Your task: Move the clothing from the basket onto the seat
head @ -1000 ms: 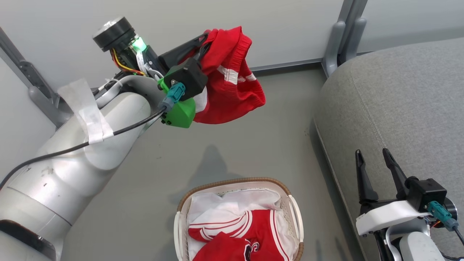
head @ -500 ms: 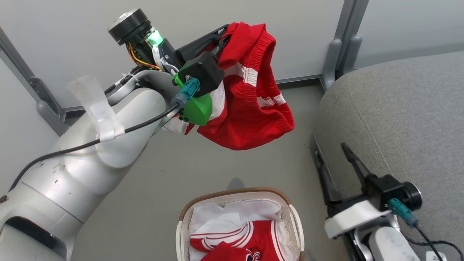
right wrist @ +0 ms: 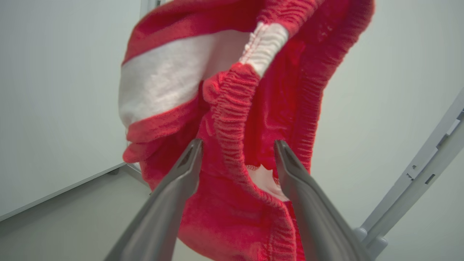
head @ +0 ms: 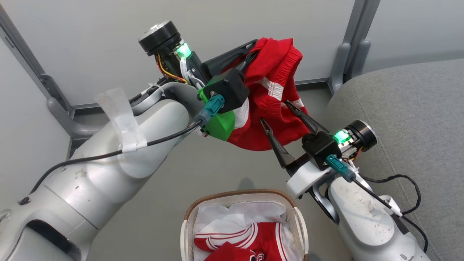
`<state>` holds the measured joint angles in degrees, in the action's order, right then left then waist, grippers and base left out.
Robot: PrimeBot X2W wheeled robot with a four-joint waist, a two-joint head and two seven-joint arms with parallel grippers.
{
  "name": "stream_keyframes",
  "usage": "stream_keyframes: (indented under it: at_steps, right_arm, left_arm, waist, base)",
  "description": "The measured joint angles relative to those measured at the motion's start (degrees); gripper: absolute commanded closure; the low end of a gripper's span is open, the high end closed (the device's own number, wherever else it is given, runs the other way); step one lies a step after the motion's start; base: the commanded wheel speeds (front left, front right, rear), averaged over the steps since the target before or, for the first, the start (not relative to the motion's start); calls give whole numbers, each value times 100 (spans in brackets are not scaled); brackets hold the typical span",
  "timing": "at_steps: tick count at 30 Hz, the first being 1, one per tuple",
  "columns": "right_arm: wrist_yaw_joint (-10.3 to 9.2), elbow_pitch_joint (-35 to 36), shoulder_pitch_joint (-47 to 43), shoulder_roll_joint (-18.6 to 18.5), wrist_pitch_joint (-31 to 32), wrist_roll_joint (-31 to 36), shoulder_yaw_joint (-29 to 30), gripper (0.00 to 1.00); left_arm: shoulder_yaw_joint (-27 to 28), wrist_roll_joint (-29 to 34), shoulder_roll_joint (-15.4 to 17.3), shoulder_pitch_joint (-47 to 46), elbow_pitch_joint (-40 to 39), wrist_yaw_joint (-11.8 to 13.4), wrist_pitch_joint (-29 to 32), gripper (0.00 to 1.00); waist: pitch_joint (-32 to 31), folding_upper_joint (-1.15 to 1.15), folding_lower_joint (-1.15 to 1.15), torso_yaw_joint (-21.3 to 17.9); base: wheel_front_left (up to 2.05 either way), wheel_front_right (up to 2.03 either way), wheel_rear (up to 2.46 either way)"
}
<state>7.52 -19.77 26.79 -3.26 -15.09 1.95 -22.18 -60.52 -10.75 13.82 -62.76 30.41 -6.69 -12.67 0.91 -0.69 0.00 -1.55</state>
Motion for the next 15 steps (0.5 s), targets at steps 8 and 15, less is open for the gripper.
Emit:
stream_keyframes:
  at_steps: [8,15]
  right_arm:
    - [0,-910,520,-92,0,-426,-730,55]
    - [0,-1079,692,-103,0,-784,-1033,100]
  left_arm:
    - [-129,-83,-145,144,-62,8,-10,100]
    - [-132,-307,-129,391,-67,32,0,100]
  waist:
    - [-62,0,0,101]
    - [-63,0,0,114]
  base:
    - [0,0,0]
    - [0,0,0]
